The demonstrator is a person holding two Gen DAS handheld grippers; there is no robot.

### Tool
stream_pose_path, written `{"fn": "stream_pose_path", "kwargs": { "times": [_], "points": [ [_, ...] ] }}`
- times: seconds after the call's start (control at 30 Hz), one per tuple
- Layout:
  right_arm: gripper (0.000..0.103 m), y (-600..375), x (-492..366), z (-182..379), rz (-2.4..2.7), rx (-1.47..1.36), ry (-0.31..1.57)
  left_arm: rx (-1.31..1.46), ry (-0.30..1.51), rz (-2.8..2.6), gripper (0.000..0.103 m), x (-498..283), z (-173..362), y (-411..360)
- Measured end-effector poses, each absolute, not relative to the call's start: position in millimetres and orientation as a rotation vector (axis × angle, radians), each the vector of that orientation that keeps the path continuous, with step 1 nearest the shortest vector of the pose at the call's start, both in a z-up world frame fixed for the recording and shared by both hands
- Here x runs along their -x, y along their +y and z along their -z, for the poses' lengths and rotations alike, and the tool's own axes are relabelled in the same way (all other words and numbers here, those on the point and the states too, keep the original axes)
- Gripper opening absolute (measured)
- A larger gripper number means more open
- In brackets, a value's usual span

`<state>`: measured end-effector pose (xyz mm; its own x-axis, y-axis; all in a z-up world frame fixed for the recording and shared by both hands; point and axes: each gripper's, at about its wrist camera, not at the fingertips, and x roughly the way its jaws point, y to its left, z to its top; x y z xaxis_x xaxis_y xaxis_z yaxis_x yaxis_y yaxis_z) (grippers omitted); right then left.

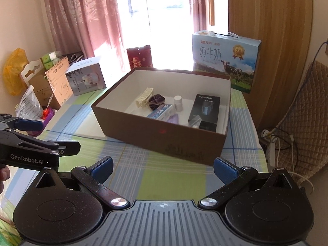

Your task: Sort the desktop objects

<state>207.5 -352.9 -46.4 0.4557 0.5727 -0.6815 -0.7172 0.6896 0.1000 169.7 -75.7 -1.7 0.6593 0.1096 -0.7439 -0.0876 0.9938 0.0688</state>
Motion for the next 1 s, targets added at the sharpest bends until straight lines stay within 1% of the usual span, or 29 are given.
{"fn": "stream_pose_path", "kwargs": {
  "times": [0.6, 1.0],
  "points": [
    [0.101, -360.0, -149.8, 48.2, -0.716, 0.177, 0.791, -0.064, 0.851, -0.027, 0.102, -121.6, 0.4, -63.8],
    [0.101, -355.1, -133.1, 55.2, -0.67, 0.185, 0.805, -0.078, 0.86, 0.01, 0.102, -109.4, 3.3, -54.3]
  ]
}}
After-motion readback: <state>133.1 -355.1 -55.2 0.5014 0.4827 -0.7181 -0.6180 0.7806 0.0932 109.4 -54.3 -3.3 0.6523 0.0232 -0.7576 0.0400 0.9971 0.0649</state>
